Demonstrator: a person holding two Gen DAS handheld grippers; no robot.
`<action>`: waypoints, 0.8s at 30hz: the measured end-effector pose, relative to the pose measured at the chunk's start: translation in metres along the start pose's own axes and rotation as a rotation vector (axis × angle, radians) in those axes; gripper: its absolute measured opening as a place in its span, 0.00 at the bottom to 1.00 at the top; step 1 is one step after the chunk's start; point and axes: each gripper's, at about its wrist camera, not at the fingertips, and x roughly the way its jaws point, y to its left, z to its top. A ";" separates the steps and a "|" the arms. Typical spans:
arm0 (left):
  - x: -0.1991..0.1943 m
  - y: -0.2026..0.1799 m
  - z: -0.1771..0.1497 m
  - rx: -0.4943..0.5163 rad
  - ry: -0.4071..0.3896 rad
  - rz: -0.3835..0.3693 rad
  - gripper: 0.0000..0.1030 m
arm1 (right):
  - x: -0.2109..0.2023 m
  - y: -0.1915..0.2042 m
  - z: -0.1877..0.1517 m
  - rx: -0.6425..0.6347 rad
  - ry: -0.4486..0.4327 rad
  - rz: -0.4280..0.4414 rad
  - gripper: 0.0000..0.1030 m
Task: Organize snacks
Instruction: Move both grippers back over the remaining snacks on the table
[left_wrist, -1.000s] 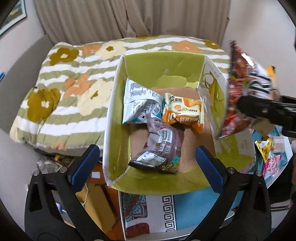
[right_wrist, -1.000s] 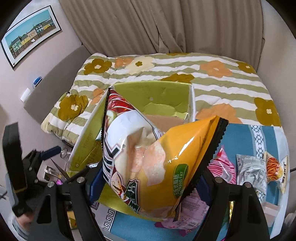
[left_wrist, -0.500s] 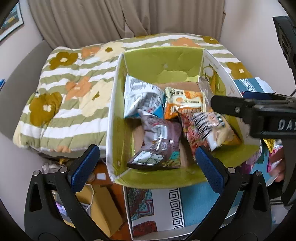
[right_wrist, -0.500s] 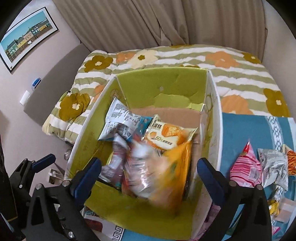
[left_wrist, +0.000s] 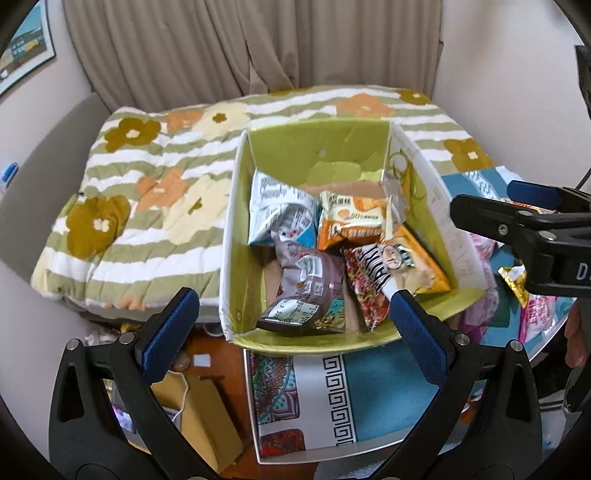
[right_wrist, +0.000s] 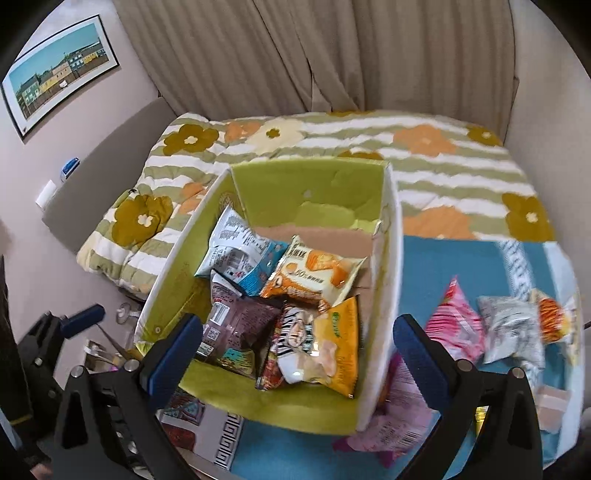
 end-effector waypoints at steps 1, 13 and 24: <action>-0.006 -0.001 0.001 -0.001 -0.011 -0.002 0.99 | -0.005 0.000 0.000 0.000 -0.011 -0.006 1.00; -0.070 -0.036 -0.005 0.018 -0.181 -0.055 0.99 | -0.095 -0.019 -0.028 0.058 -0.170 -0.136 1.00; -0.081 -0.107 -0.012 0.103 -0.216 -0.195 0.99 | -0.153 -0.077 -0.077 0.191 -0.235 -0.253 1.00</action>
